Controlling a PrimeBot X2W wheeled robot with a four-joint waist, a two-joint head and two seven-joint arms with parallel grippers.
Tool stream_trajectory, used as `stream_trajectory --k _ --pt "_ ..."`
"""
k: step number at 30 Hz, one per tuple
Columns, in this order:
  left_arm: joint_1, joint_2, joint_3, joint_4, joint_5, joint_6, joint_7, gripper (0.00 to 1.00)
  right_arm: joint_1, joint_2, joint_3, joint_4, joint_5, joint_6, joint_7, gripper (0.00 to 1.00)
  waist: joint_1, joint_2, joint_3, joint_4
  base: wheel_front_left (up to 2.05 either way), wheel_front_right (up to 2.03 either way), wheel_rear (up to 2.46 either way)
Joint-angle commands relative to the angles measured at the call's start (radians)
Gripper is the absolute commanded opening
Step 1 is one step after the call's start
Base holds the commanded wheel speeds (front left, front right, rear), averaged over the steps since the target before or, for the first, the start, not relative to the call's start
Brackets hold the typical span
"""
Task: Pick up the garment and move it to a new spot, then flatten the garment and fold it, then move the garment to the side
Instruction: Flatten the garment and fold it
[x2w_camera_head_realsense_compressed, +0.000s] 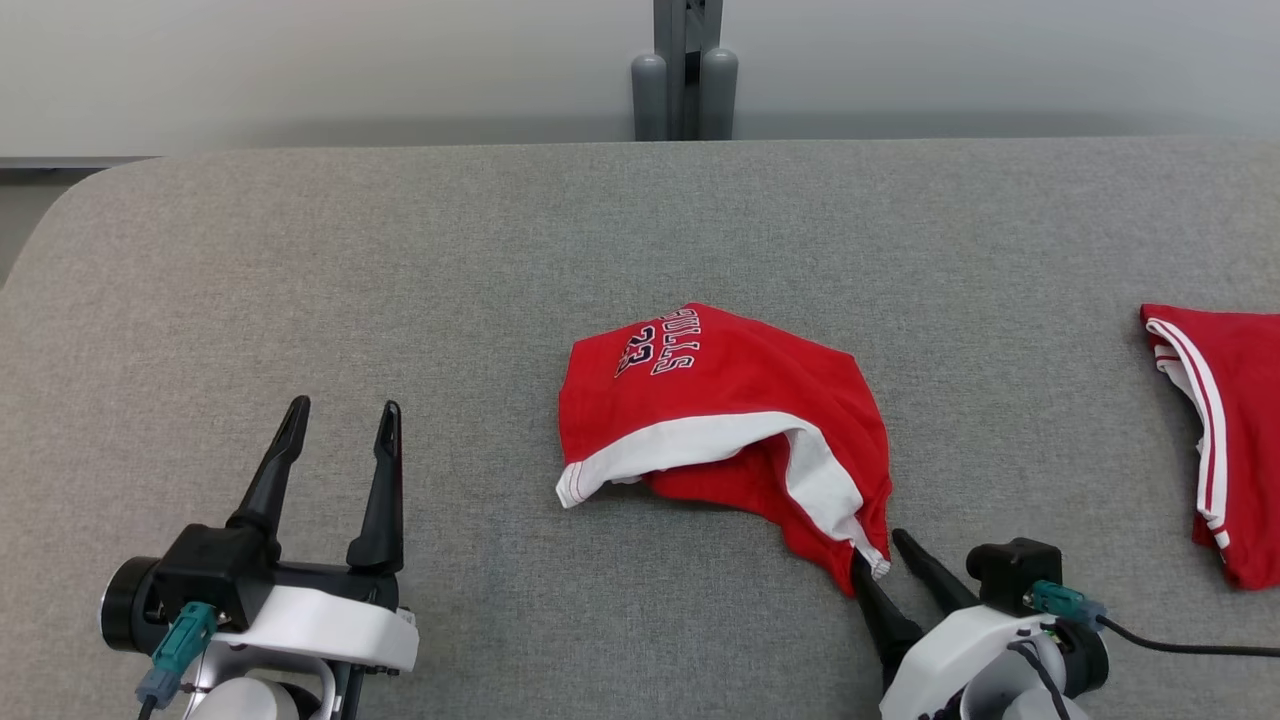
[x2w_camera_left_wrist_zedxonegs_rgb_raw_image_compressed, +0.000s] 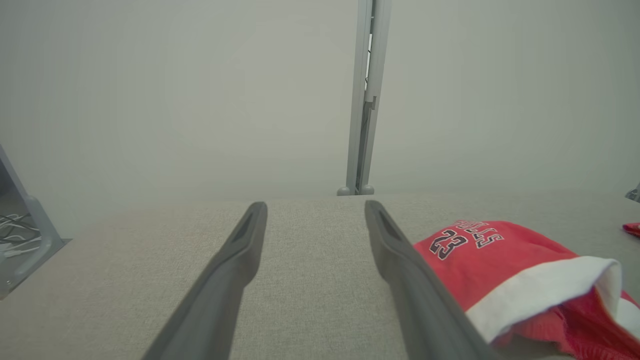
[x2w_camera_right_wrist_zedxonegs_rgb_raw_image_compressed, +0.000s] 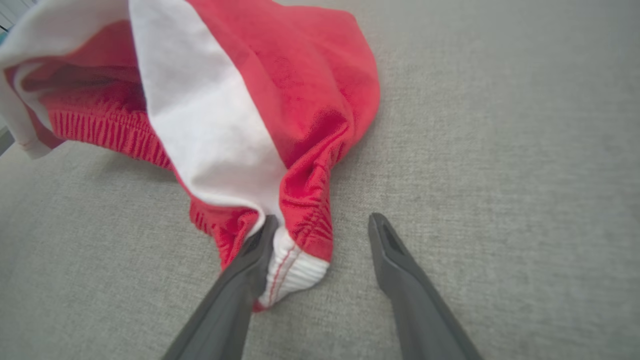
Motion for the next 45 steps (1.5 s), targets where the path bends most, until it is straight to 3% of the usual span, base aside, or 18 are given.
stream_trajectory --k 1,2,6,10,16,17,18,19,24,29,36,45 --pt "-0.021 -0.001 0.001 0.008 0.001 -0.003 -0.005 1.0 0.006 0.003 0.036 0.03 0.025 0.0 -0.002 0.15 0.0 -0.0001 0.001 -0.002 0.0 0.0 0.0" --pt "-0.02 -0.001 0.001 0.01 0.0 -0.003 -0.006 1.0 0.003 0.003 0.046 0.037 0.034 0.0 -0.01 0.0 0.0 -0.0001 0.001 -0.004 0.0 0.0 0.0" --pt "-0.023 -0.003 -0.001 0.017 -0.003 -0.005 -0.009 1.0 -0.02 -0.039 0.044 0.034 0.018 -0.001 -0.049 0.0 0.0 -0.0001 0.0 -0.008 0.0 0.0 0.0" --pt "-0.027 -0.003 -0.001 0.025 -0.005 -0.01 -0.014 1.0 -0.047 -0.105 -0.019 -0.016 -0.055 0.0 -0.085 0.0 0.0 -0.0001 -0.004 -0.013 0.0 0.0 0.0" --pt "-0.027 -0.008 -0.001 0.04 -0.01 -0.015 -0.021 1.0 -0.05 -0.165 -0.093 -0.075 -0.121 0.0 -0.063 0.04 0.0 -0.0001 -0.004 -0.018 0.0 0.0 0.0" --pt "-0.028 -0.01 -0.001 0.042 -0.011 -0.017 -0.023 1.0 -0.048 -0.165 -0.102 -0.07 -0.117 0.0 -0.06 0.35 0.0 -0.0001 -0.004 -0.018 0.0 0.0 0.0" --pt "-0.029 -0.012 -0.002 0.044 -0.012 -0.019 -0.022 1.0 -0.043 -0.171 -0.11 -0.053 -0.124 0.0 -0.044 0.76 0.0 -0.0001 -0.004 -0.019 0.0 0.0 0.0" --pt "-0.031 -0.016 -0.004 0.047 -0.012 -0.019 -0.023 1.0 -0.041 -0.165 -0.115 -0.042 -0.121 0.0 -0.044 1.0 0.0 -0.0001 -0.005 -0.019 0.0 0.0 0.0" --pt "-0.019 -0.018 -0.007 0.065 -0.015 -0.027 -0.028 1.0 -0.003 -0.141 -0.145 0.01 -0.103 0.0 -0.052 1.0 0.0 -0.0001 -0.025 -0.027 0.0 0.0 0.0" --pt "0.01 -0.008 -0.003 0.072 -0.017 -0.023 -0.03 1.0 0.057 -0.131 -0.188 -0.027 -0.088 0.0 -0.076 1.0 0.0 -0.0001 -0.053 -0.046 0.0 0.0 0.0" --pt "0.031 0.002 0.014 0.042 -0.004 -0.003 -0.033 1.0 0.136 -0.128 -0.287 -0.257 -0.135 0.0 -0.077 1.0 0.0 -0.0001 -0.082 -0.062 0.0 0.0 0.0" --pt "0.066 0.009 0.014 0.026 -0.012 0.006 -0.027 1.0 0.212 -0.08 -0.339 -0.569 -0.205 0.0 0.034 1.0 0.0 -0.0001 -0.126 -0.068 0.0 0.0 0.0"
